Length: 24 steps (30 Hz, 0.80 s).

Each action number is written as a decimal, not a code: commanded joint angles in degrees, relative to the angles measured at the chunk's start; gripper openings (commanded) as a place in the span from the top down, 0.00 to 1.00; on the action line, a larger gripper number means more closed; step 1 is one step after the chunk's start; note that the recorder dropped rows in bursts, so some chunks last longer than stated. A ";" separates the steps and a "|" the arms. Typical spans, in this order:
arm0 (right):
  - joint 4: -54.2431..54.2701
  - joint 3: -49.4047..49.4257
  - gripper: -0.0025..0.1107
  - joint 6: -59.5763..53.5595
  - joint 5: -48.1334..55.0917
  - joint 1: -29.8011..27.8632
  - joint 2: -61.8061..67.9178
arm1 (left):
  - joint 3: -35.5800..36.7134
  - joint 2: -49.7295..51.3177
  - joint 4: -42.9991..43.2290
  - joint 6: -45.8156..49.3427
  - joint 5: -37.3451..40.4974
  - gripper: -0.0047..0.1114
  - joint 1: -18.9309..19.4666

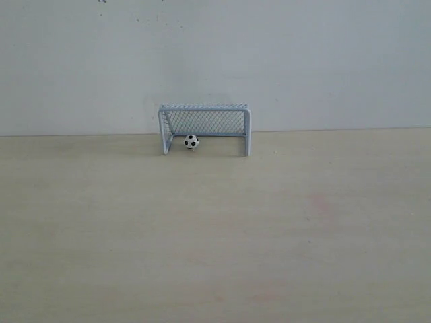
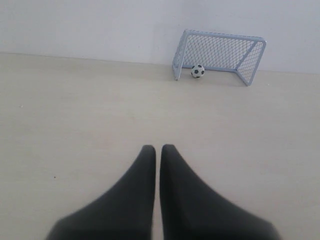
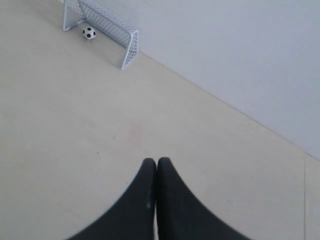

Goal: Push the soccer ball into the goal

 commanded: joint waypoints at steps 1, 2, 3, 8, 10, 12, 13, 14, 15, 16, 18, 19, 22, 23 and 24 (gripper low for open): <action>2.74 11.93 0.98 0.66 -9.07 0.03 -5.56 | 0.20 -0.19 0.18 0.29 -0.17 0.92 0.17; 3.41 14.83 0.98 0.66 -12.26 0.03 -6.64 | 0.20 -0.19 0.18 0.29 -0.17 0.92 0.17; 4.46 18.38 0.98 0.66 -16.36 0.03 -7.88 | 0.20 -0.19 0.18 0.29 -0.17 0.92 0.17; 7.18 30.51 0.98 1.26 -29.16 0.03 -11.66 | 0.20 -0.19 0.18 0.29 -0.17 0.92 0.17; 7.31 32.21 0.98 1.26 -28.19 0.03 -12.07 | 0.20 -0.19 0.18 0.29 -0.17 0.92 0.17; 7.31 32.60 0.98 1.26 -26.31 0.03 -12.07 | 0.20 -0.19 0.18 0.29 -0.17 0.92 0.17; 7.31 32.60 0.98 1.26 -25.30 0.03 -12.07 | 0.20 -0.19 0.18 0.29 -0.17 0.92 0.17; 7.31 32.60 0.98 1.26 -24.87 0.03 -12.07 | 0.20 -0.19 0.18 0.29 -0.17 0.92 0.17; 7.31 32.60 0.98 1.26 -24.52 0.03 -12.07 | 0.20 -0.19 0.18 0.29 -0.17 0.92 0.17; 7.31 32.60 0.98 1.26 -24.52 0.03 -12.07 | 0.20 -0.19 0.18 0.29 -0.17 0.92 0.17; 7.31 32.60 0.98 1.26 -24.52 0.03 -12.07 | 0.20 -0.19 0.18 0.29 -0.17 0.92 0.17; 7.31 32.60 0.98 1.26 -24.52 0.03 -12.07 | 0.20 -0.19 0.18 0.29 -0.17 0.92 0.17; 7.31 32.60 0.98 1.26 -24.52 0.03 -12.07 | 0.20 -0.19 0.18 0.29 -0.17 0.92 0.17; 7.31 32.60 0.98 1.26 -24.52 0.03 -12.07 | 0.20 -0.19 0.18 0.29 -0.17 0.92 0.17; 7.31 32.60 0.98 1.26 -24.52 0.03 -12.07 | 0.20 -0.19 0.18 0.29 -0.17 0.92 0.17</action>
